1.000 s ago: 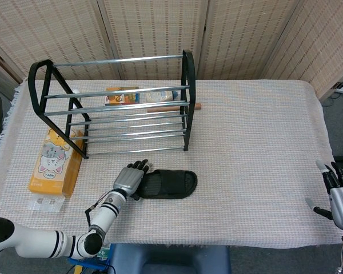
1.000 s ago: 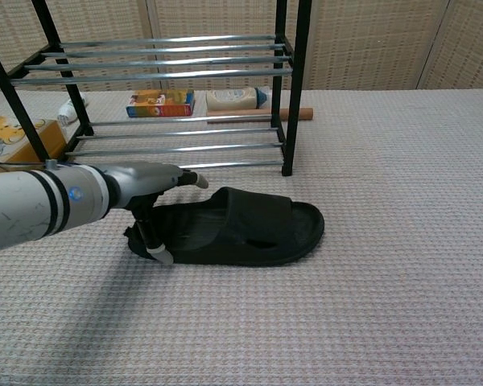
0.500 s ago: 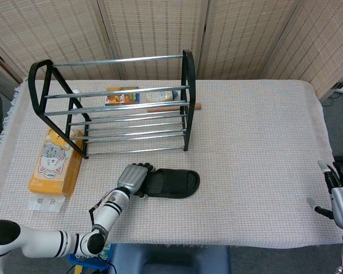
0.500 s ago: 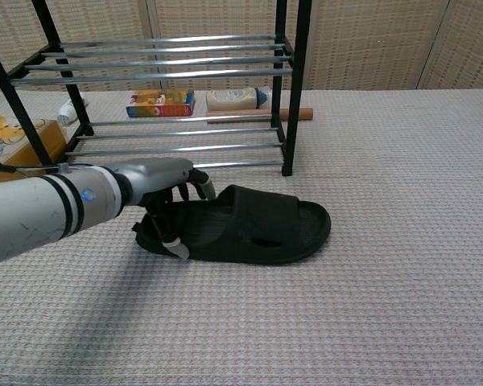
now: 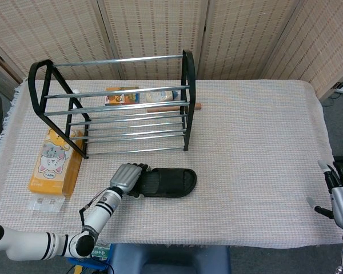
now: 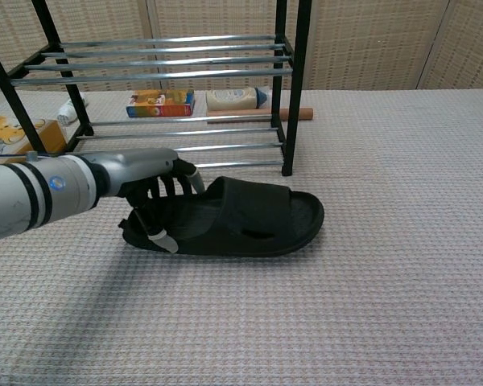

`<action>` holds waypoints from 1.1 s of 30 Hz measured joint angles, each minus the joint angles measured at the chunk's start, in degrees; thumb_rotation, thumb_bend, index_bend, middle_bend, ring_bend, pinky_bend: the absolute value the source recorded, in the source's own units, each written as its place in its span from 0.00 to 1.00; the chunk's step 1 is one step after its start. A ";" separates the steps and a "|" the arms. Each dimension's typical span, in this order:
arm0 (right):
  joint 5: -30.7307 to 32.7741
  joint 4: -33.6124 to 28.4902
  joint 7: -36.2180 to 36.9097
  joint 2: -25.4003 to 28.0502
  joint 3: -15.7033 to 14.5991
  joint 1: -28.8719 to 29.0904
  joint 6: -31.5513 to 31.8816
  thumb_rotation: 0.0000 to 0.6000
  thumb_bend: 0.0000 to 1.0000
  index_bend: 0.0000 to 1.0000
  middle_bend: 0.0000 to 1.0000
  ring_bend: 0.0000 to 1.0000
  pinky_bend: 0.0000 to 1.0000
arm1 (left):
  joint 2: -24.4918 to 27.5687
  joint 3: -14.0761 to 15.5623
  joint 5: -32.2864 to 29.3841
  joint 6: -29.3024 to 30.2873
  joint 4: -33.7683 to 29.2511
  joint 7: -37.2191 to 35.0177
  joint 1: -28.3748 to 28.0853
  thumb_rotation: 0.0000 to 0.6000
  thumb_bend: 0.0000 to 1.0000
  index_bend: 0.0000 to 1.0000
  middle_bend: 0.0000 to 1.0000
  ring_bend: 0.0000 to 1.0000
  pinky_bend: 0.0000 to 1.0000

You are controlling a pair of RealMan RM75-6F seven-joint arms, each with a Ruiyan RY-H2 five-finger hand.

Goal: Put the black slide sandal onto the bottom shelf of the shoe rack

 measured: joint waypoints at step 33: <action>-0.71 0.60 0.82 -0.21 -0.36 0.40 -0.57 1.00 0.20 0.00 0.16 0.10 0.15 | -3.43 -12.50 -25.53 9.45 8.30 5.10 -5.73 1.00 0.11 0.39 0.36 0.36 0.50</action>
